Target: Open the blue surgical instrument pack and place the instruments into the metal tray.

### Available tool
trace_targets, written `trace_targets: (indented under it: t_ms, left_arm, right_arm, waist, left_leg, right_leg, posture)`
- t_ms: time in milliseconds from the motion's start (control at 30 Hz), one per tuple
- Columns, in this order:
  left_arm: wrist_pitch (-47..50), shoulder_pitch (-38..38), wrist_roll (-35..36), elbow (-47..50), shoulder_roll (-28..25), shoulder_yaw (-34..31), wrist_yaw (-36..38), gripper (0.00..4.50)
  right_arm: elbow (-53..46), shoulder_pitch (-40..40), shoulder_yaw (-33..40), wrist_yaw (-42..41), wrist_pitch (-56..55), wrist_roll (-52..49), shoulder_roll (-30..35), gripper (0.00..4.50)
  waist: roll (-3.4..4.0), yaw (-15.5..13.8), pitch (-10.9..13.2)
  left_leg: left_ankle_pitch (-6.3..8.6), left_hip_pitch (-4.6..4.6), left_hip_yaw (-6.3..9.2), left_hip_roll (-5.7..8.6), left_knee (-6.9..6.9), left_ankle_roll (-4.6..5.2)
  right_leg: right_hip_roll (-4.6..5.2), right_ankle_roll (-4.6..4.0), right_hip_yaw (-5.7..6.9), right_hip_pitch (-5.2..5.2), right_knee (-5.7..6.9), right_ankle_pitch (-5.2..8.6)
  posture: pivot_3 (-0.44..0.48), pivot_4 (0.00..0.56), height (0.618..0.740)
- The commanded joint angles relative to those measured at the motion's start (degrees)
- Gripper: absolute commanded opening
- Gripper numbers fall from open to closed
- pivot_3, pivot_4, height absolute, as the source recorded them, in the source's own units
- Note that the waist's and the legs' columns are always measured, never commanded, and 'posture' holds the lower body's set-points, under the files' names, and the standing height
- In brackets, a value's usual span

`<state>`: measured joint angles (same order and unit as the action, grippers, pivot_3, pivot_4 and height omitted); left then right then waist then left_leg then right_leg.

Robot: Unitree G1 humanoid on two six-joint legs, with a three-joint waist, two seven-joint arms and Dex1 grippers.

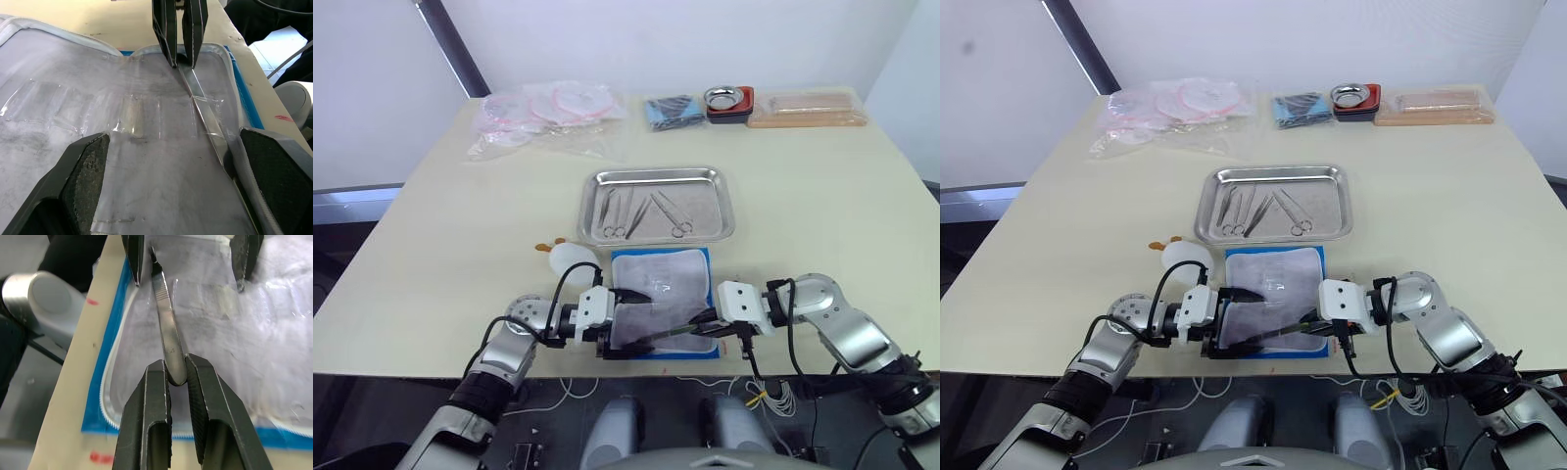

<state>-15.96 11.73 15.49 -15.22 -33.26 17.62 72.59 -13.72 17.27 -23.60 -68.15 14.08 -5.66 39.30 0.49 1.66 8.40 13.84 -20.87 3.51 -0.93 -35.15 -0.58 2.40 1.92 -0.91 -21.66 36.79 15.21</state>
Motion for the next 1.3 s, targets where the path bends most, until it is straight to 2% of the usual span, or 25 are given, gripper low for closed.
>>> trace_targets:
  t_ms: [33,600,933,1133,1300]
  left_arm:
    - [2.9,-3.3,-8.3,-9.7,-2.7,2.5,-1.9,4.50]
    - [3.0,-3.3,-8.1,-9.2,-2.8,2.8,-1.9,4.50]
    - [3.1,-2.7,-8.0,-9.6,-2.6,2.7,-2.2,4.50]
    - [2.9,-2.1,-8.1,-10.4,-2.2,2.9,-2.2,4.50]
    - [2.9,-1.9,-8.0,-10.6,-2.0,3.1,-2.4,4.50]
  right_arm:
    - [-4.0,0.2,2.1,0.3,0.4,-0.4,1.4,0.02]
    - [-6.7,-2.8,8.3,-1.2,-1.6,-2.4,10.5,0.02]
    - [-3.5,-4.6,15.5,-6.4,-4.7,-8.0,15.4,0.02]
    - [-1.9,-4.6,20.7,-8.6,-0.7,-14.8,16.4,0.02]
    - [-1.2,-2.5,23.1,-5.1,5.0,-19.4,13.4,0.02]
  waist:
    - [0.02,0.0,0.0]
    - [0.02,-0.3,0.0]
    - [0.07,-0.7,0.1]
    - [0.14,-0.9,0.2]
    - [0.13,-0.9,0.2]
  left_leg:
    - [0.00,0.00,0.00,0.00,0.00,0.00]
    - [0.01,0.00,-0.08,0.00,0.03,-0.02]
    - [0.01,0.01,-0.09,-0.03,0.08,-0.02]
    - [0.01,-0.03,-0.08,-0.07,0.09,-0.03]
    - [0.01,-0.04,-0.08,-0.07,0.09,-0.02]
  right_leg:
    - [0.06,0.00,0.05,0.00,0.00,0.00]
    - [0.33,0.00,0.34,-0.01,-0.06,0.00]
    - [0.67,0.00,0.90,-0.03,-0.09,0.00]
    - [0.76,0.00,1.14,-0.03,-0.12,0.00]
    - [0.77,0.00,1.29,-0.03,-0.15,0.00]
  posture:
    - [0.000,0.150,0.740]
    - [0.000,0.150,0.740]
    - [0.000,0.150,0.740]
    - [0.000,0.150,0.740]
    - [0.000,0.150,0.740]
